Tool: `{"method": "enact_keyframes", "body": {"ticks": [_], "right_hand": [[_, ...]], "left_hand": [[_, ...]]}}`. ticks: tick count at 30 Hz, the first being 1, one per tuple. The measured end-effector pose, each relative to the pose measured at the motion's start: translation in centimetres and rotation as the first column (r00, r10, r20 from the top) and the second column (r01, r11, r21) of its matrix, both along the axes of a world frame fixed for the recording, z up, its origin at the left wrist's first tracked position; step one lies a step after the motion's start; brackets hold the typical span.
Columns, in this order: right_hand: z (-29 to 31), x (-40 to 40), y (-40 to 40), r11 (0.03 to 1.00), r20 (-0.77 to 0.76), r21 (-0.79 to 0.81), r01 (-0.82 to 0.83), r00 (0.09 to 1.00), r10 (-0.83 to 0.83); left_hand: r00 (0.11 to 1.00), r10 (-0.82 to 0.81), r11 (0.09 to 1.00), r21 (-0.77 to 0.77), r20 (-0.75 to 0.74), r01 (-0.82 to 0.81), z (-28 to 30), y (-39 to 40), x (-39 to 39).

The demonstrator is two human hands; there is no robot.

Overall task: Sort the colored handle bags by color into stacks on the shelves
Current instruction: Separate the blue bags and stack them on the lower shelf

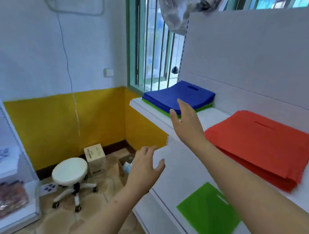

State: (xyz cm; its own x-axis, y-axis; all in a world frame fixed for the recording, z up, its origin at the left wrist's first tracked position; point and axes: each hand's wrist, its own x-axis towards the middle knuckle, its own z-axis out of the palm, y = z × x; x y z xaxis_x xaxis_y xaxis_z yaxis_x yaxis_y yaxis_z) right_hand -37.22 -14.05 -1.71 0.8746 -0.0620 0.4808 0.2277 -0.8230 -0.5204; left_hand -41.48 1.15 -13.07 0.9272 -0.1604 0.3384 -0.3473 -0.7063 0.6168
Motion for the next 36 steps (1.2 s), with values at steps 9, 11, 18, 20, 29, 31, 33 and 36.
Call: {"method": "enact_keyframes", "body": {"ticks": [9, 11, 18, 20, 29, 31, 33, 36], "right_hand": [[4.2, 14.4, -7.6, 0.920, -0.167, -0.158, 0.360, 0.908, -0.384], [4.9, 17.9, -9.2, 0.898, -0.233, -0.205, 0.390, 0.871, -0.432], [4.1, 27.0, -14.2, 0.839, -0.426, -0.375, 0.394, 0.731, -0.534], [2.2, 28.2, -14.9, 0.812, -0.455, -0.453, 0.368, 0.687, -0.566], [-1.1, 30.0, -15.2, 0.701, -0.465, -0.610, 0.369, 0.550, -0.694], [-1.2, 30.1, -15.2, 0.688, -0.451, -0.619, 0.379, 0.546, -0.706], [-1.4, 30.1, -15.1, 0.668, -0.421, -0.631, 0.395, 0.549, -0.722], [-1.5, 30.0, -14.2, 0.627, -0.352, -0.660, 0.414, 0.566, -0.745]], "left_hand": [[0.992, -0.010, 0.999, -0.034, 0.128, 0.015, 8.9, -2.3, 17.6], [0.991, -0.023, 0.999, -0.022, 0.133, 0.026, 10.0, -3.5, 21.9], [0.998, 0.019, 0.973, 0.228, 0.068, -0.034, 10.6, -5.7, 34.6], [0.999, 0.041, 0.977, 0.207, 0.032, -0.047, 10.0, -5.6, 37.0], [0.998, 0.052, 0.964, 0.258, 0.038, -0.060, 5.6, -5.6, 39.8], [0.998, 0.048, 0.964, 0.261, 0.051, -0.059, 5.8, -5.6, 40.0], [0.996, 0.043, 0.964, 0.260, 0.072, -0.060, 5.7, -5.7, 40.1], [0.992, 0.030, 0.970, 0.236, 0.121, -0.058, 5.4, -5.8, 40.0]]}}
